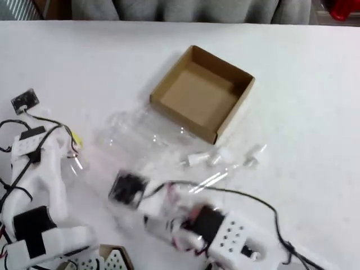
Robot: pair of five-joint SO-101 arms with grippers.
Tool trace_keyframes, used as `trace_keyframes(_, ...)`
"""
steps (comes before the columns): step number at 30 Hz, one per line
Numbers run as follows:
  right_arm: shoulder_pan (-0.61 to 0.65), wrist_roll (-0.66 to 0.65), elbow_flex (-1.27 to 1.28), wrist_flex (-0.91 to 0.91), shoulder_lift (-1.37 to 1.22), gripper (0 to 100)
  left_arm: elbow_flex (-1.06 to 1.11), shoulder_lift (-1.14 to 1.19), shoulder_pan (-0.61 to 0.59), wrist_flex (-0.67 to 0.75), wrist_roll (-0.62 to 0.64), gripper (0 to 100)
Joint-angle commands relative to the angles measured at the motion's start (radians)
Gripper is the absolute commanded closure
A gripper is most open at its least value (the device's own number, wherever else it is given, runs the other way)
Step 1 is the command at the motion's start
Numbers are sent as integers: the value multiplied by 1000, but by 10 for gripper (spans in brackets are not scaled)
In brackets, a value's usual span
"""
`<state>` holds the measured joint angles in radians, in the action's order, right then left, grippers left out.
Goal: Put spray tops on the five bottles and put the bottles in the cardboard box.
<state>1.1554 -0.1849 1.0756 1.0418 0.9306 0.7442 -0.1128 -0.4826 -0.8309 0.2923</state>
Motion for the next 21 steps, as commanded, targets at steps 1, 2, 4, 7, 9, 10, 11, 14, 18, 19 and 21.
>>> trace_keyframes(1,139,80,-48,-47,-56,812,-66,53,-13,15,12,973)
trace_keyframes(2,148,97,-43,-76,-73,811,-75,64,-15,9,12,973)
trace_keyframes(4,154,123,-9,-163,-114,811,-87,73,-15,-8,12,973)
trace_keyframes(7,157,192,64,-348,-185,811,-91,74,-15,-12,12,973)
trace_keyframes(9,156,232,92,-443,-234,811,-91,74,-15,-12,12,973)
trace_keyframes(10,156,242,100,-472,-257,811,-91,74,-15,-12,12,973)
trace_keyframes(11,156,252,100,-487,-278,811,-91,74,-15,-12,12,973)
trace_keyframes(14,160,258,95,-495,-325,811,-91,74,-15,-12,12,973)
trace_keyframes(18,213,250,101,-542,-381,811,-89,74,-13,-12,12,973)
trace_keyframes(19,219,250,101,-556,-401,811,-89,74,-13,-12,12,973)
trace_keyframes(21,220,250,101,-585,-453,813,-87,74,-13,-12,12,973)
